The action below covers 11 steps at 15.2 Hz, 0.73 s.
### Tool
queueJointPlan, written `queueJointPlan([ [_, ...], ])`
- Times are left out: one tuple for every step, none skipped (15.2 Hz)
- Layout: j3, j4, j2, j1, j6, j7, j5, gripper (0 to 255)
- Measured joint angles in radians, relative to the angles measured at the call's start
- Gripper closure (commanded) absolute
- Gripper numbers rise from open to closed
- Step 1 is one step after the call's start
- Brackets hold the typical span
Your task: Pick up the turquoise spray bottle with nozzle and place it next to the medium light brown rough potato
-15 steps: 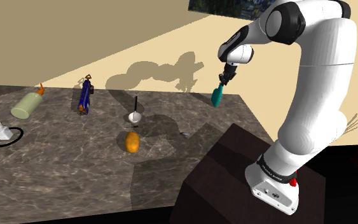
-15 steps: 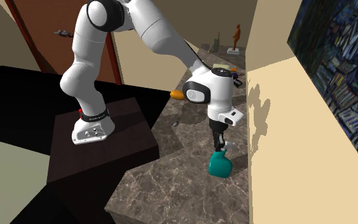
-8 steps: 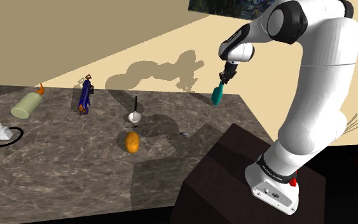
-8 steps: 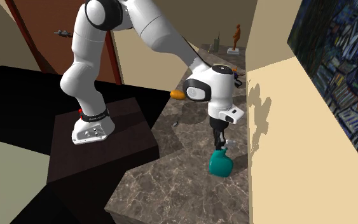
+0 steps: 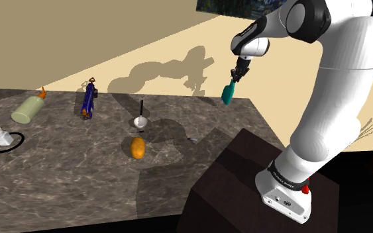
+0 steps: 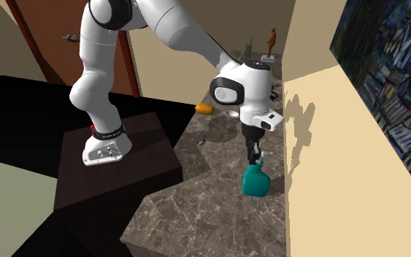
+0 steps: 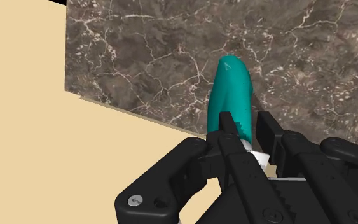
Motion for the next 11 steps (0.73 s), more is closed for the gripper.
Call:
queueJointPlan([
  [-0.003, 0.003, -0.008, 0.002, -0.011, 0.002, -0.005, 255],
  [-0.006, 0.003, -0.020, 0.006, -0.022, 0.007, -0.012, 255],
  [-0.008, 0.009, -0.025, 0.007, -0.032, 0.009, -0.015, 255],
  [-0.010, 0.014, -0.030, 0.008, -0.042, 0.011, -0.019, 255],
  [-0.013, 0.016, -0.038, 0.009, -0.051, 0.012, -0.023, 255],
  [-0.015, 0.025, -0.043, 0.011, -0.064, 0.015, -0.027, 255],
  [-0.017, 0.026, -0.053, 0.014, -0.075, 0.019, -0.032, 255],
  [-0.018, 0.034, -0.058, 0.017, -0.087, 0.023, -0.036, 255],
  [-0.020, 0.036, -0.065, 0.017, -0.095, 0.024, -0.040, 255],
  [-0.023, 0.038, -0.075, 0.020, -0.107, 0.027, -0.046, 255],
  [-0.025, 0.044, -0.082, 0.021, -0.119, 0.028, -0.050, 255],
])
